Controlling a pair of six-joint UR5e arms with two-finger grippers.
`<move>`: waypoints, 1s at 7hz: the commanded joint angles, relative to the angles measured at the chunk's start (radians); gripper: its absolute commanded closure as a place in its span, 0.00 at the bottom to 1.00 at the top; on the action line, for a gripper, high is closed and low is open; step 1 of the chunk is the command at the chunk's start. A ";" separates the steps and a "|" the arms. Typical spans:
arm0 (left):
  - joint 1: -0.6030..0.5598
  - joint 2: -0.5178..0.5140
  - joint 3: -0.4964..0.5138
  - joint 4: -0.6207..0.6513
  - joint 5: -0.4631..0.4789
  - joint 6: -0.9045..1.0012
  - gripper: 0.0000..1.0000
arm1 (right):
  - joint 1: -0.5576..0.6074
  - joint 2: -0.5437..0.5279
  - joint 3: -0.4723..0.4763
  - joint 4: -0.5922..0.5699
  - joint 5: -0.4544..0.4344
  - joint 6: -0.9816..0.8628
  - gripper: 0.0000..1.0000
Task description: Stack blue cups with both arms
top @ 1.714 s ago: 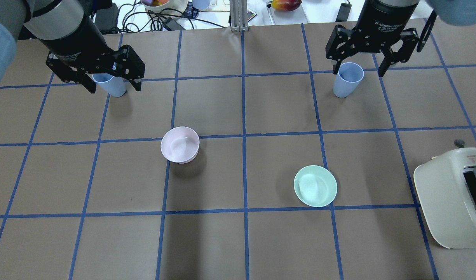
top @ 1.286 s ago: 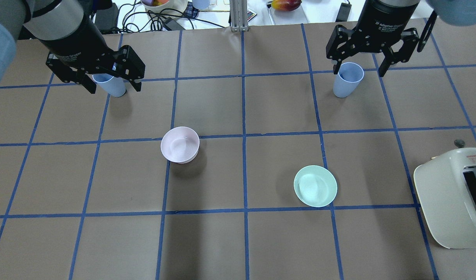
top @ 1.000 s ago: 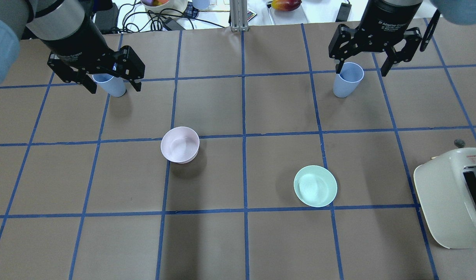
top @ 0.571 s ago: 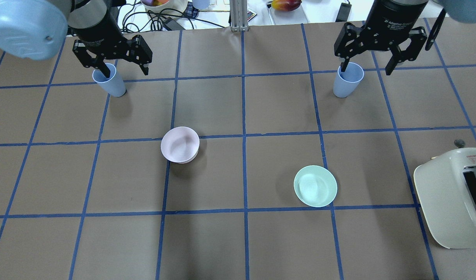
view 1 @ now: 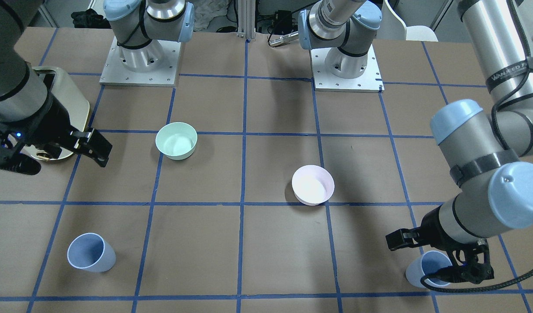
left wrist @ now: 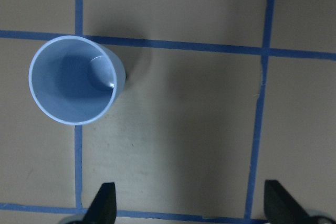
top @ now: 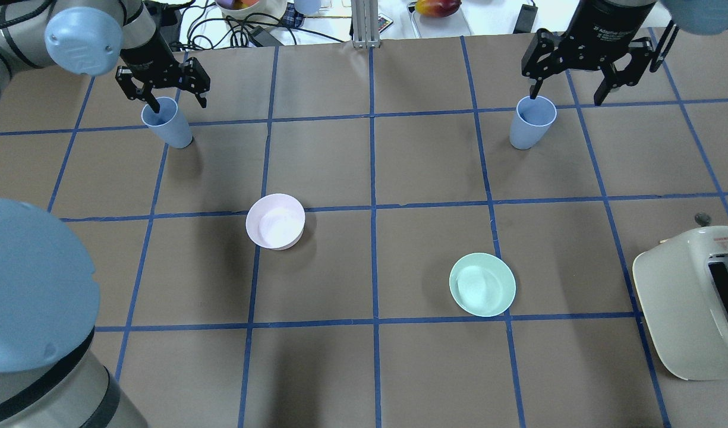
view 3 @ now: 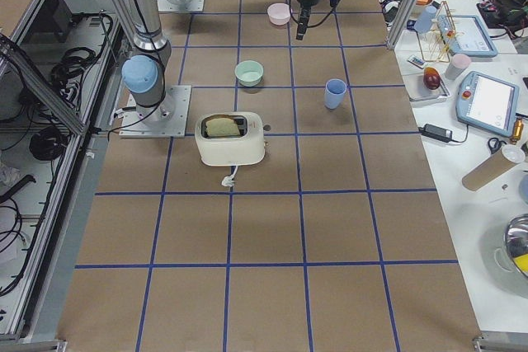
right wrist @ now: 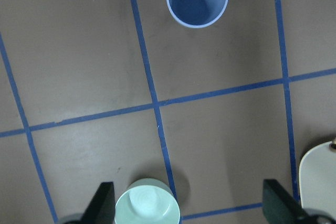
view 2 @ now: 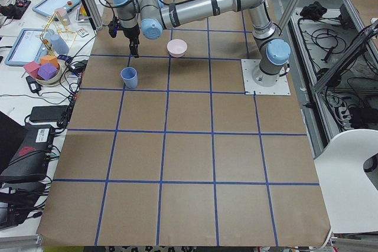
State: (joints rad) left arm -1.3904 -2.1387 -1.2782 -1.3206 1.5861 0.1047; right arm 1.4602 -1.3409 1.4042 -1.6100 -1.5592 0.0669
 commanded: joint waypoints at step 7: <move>-0.007 -0.089 0.011 0.120 0.038 0.030 1.00 | -0.078 0.339 -0.010 -0.395 0.001 -0.168 0.00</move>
State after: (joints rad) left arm -1.3840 -2.2357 -1.2729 -1.2007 1.6264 0.1461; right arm 1.3826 -1.0342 1.3940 -1.9713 -1.5586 -0.0998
